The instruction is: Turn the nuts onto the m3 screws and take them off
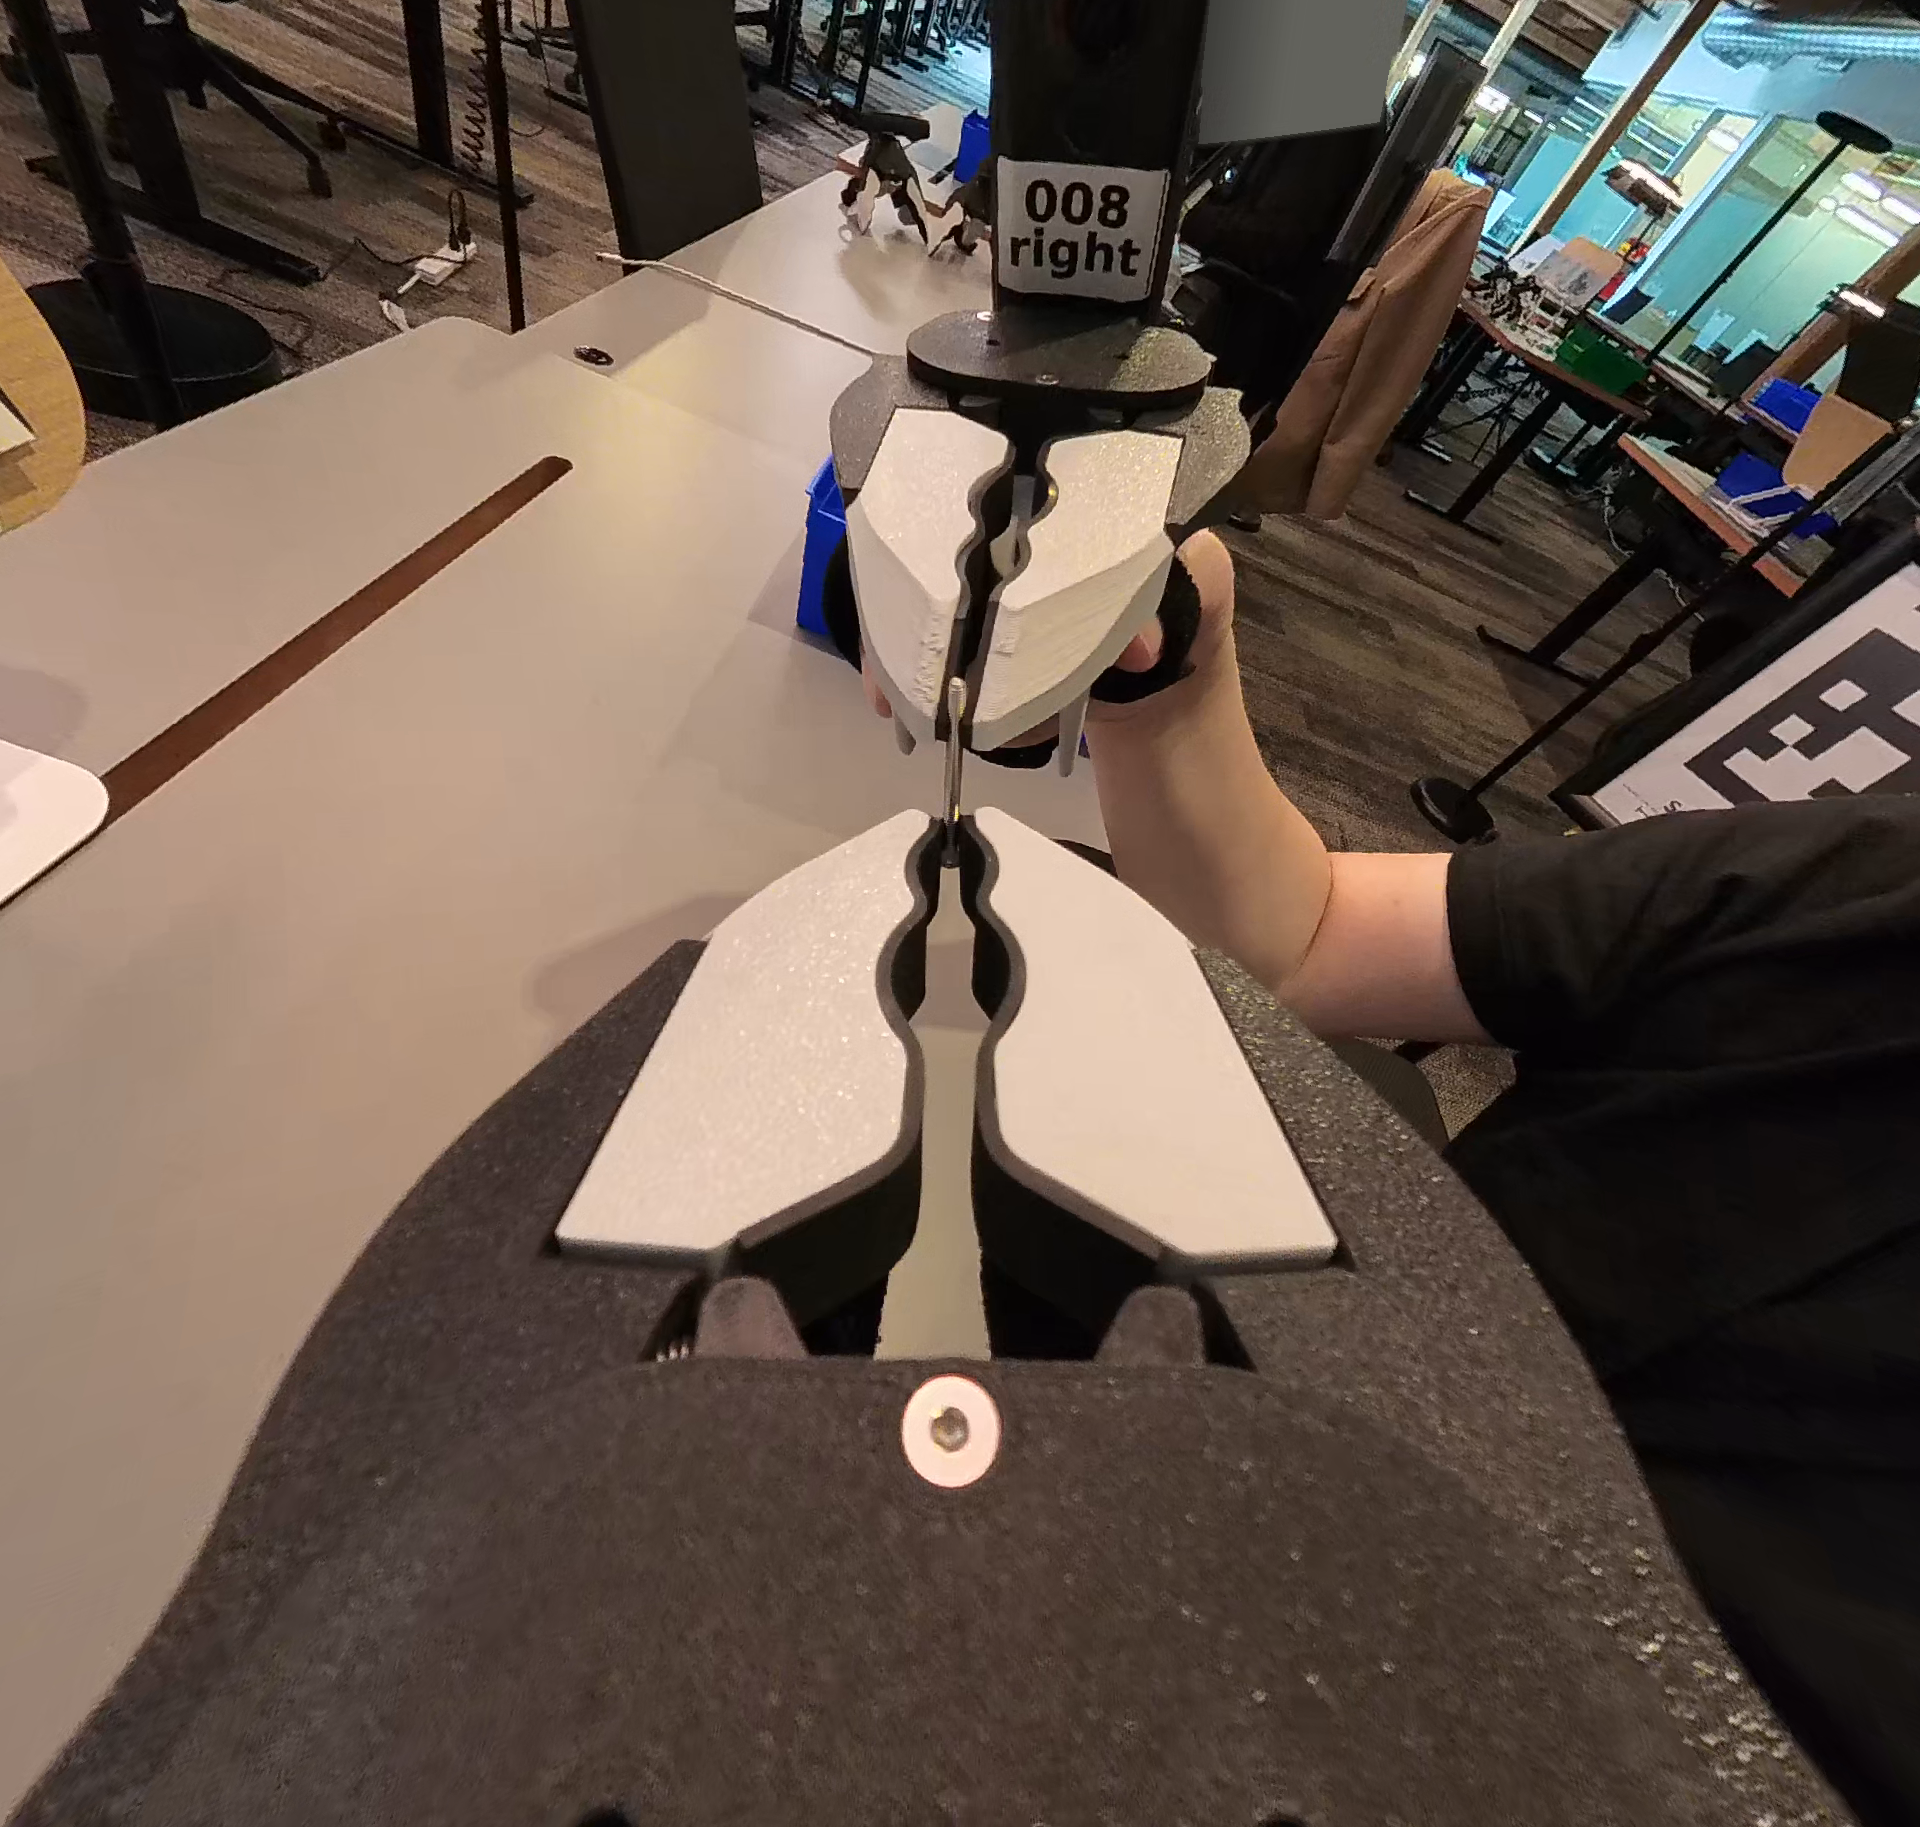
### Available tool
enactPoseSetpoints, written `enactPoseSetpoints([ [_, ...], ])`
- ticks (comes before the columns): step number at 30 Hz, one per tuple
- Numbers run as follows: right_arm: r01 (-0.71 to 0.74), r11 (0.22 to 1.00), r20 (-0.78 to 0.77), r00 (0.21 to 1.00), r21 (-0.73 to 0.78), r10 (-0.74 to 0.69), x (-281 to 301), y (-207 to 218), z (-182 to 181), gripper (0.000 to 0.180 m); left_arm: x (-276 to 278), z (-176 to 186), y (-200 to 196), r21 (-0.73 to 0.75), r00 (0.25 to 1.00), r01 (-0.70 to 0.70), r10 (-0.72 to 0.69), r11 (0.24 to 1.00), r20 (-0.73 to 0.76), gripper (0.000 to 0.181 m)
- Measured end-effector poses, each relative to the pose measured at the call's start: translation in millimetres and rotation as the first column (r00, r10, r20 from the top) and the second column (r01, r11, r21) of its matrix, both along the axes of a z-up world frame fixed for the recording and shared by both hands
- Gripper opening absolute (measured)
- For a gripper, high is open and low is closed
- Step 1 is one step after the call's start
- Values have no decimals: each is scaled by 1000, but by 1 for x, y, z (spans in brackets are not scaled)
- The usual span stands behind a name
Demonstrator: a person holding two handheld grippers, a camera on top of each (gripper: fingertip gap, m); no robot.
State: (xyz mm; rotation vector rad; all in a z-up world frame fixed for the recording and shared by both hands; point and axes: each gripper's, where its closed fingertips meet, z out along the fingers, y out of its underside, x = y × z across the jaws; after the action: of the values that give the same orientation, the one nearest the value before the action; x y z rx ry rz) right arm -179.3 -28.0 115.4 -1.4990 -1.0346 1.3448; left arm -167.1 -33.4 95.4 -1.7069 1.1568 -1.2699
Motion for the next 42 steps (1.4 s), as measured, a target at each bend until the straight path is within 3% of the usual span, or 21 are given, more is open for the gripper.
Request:
enactPoseSetpoints([
  [22, 0, 1000, -4, 1000, 10, 0, 0, 0, 3, 2, 2, 0, 0, 26, 1000, -4, 4, 1000, 9, 2],
  [26, 55, 995, -18, 998, 84, -53, 6, 7, 8, 18, -2, 2, 0, 35, 1000, -10, 10, 999, 14, 2],
  [28, 63, 983, 9, 998, 173, -65, 16, 11, 5, 15, -9, 4, 2, 53, 999, -35, 34, 998, 15, 2],
  [30, 48, 965, 149, 985, 258, -89, 28, 23, -25, 13, -18, 4, 4, 58, 998, -62, 61, 996, 20, 2],
  [33, -58, 936, 423, 900, 348, -101, 37, 44, -102, 13, -32, 2, 5, 81, 994, -105, 104, 991, 12, 2],
  [35, -99, 938, 536, 838, 333, -102, 33, 58, -147, 11, -39, 2, 2, 85, 993, -116, 115, 990, 15, 2],
  [37, -199, 940, 589, 808, 278, -3, 18, 52, -181, 8, -46, 1, -1, 86, 992, -127, 126, 988, 17, 2],
  [42, -345, 924, 712, 690, 162, 133, 7, 33, -231, 7, -58, -4, -5, 86, 990, -141, 142, 986, 1, 2],
])
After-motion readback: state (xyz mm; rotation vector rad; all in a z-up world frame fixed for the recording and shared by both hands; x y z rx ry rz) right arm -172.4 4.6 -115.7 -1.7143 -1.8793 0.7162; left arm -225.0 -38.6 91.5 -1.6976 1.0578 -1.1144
